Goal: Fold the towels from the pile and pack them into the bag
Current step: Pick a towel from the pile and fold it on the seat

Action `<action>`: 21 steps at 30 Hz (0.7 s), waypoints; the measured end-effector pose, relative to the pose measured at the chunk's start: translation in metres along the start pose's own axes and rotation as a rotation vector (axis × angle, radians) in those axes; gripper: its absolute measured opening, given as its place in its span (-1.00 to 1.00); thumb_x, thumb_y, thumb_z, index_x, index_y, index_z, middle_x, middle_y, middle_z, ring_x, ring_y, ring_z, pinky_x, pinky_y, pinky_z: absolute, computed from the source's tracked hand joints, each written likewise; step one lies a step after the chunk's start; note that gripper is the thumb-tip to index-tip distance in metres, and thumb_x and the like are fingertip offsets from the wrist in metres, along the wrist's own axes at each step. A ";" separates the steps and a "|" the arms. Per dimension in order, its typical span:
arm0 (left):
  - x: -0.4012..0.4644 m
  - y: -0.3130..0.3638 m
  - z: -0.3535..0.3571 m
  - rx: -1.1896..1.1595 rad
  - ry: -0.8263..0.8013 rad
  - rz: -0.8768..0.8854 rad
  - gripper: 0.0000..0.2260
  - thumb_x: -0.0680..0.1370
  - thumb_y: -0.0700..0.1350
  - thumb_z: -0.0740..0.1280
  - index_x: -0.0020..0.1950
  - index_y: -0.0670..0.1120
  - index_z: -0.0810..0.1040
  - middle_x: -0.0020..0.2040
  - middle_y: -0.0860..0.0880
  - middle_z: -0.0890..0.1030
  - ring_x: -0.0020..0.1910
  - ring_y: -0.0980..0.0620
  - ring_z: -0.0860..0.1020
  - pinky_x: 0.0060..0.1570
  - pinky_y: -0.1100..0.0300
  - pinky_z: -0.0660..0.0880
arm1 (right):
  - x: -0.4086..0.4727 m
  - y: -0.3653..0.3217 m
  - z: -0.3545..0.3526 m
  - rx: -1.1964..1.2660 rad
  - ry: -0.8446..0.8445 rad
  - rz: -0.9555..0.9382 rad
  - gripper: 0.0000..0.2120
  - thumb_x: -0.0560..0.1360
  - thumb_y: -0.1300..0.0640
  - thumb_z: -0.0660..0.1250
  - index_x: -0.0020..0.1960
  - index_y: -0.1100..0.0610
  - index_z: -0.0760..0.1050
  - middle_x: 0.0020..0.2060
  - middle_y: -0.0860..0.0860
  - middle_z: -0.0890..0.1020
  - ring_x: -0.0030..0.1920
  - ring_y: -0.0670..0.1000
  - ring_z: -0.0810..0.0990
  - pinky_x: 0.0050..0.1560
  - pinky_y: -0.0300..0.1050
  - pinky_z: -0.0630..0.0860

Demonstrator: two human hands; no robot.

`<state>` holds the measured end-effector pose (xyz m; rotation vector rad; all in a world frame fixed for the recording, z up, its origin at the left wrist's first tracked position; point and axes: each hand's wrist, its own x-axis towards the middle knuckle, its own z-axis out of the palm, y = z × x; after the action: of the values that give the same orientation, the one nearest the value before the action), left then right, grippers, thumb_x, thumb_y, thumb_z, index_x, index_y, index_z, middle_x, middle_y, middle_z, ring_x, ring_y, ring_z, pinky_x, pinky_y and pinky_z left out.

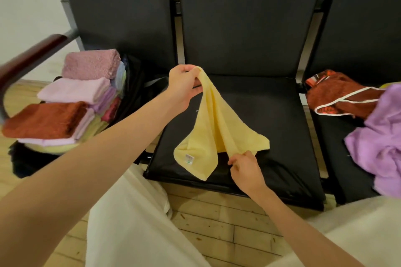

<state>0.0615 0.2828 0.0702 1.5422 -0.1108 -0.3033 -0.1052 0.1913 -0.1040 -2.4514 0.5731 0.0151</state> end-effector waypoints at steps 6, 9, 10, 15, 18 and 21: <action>0.002 -0.001 -0.012 -0.045 0.031 -0.007 -0.87 0.61 -0.27 0.21 0.13 -0.22 0.49 -0.12 -0.11 0.58 -0.16 0.02 0.63 -0.23 0.22 0.60 | 0.006 -0.018 0.017 -0.047 -0.057 0.003 -0.81 0.52 0.01 0.32 0.03 0.10 0.53 0.03 0.03 0.41 0.05 0.02 0.46 0.08 -0.14 0.48; 0.000 -0.004 -0.016 -0.046 0.034 -0.013 -0.87 0.61 -0.27 0.21 0.13 -0.22 0.48 -0.13 -0.11 0.58 -0.17 0.02 0.63 -0.22 0.22 0.60 | 0.014 -0.031 0.026 -0.106 -0.036 0.073 -0.60 0.45 -0.23 0.33 -0.03 0.11 0.49 -0.02 0.03 0.43 0.05 0.05 0.44 0.10 -0.06 0.46; -0.001 -0.005 -0.018 -0.046 0.034 -0.011 -0.86 0.61 -0.27 0.21 0.14 -0.23 0.48 -0.12 -0.12 0.58 -0.16 0.01 0.63 -0.20 0.21 0.60 | 0.017 -0.035 0.028 -0.131 -0.035 0.091 -0.56 0.43 -0.27 0.32 -0.04 0.11 0.46 -0.01 0.04 0.43 0.07 0.06 0.43 0.12 -0.03 0.44; -0.005 -0.002 -0.035 -0.031 0.085 0.033 -0.85 0.60 -0.27 0.24 0.15 -0.24 0.49 -0.08 -0.13 0.60 -0.10 -0.01 0.64 -0.15 0.21 0.62 | 0.024 -0.041 0.034 -0.080 -0.073 0.069 -0.74 0.50 0.00 0.32 -0.26 0.09 0.34 -0.08 0.05 0.41 0.01 0.07 0.46 0.09 -0.02 0.43; -0.004 -0.001 -0.057 0.034 0.167 0.044 -0.90 0.59 -0.28 0.26 0.08 -0.23 0.53 -0.08 -0.14 0.61 -0.12 0.01 0.65 -0.21 0.28 0.59 | 0.025 -0.033 0.022 0.083 -0.002 0.007 -0.73 0.54 0.14 0.24 -0.32 0.08 0.30 -0.21 0.06 0.45 -0.23 0.02 0.47 -0.27 -0.16 0.39; -0.001 -0.006 -0.085 0.191 0.263 0.033 -0.95 0.56 -0.30 0.30 -0.05 -0.21 0.56 -0.07 -0.19 0.63 -0.15 -0.01 0.66 -0.25 0.28 0.59 | 0.025 -0.016 -0.008 0.129 0.174 0.006 -0.89 0.57 0.19 0.22 -0.13 0.14 0.43 -0.15 0.03 0.48 -0.23 -0.02 0.44 -0.27 -0.21 0.31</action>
<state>0.0821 0.3650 0.0618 1.7540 0.0426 -0.0626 -0.0767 0.1884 -0.0924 -2.3398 0.6361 -0.2281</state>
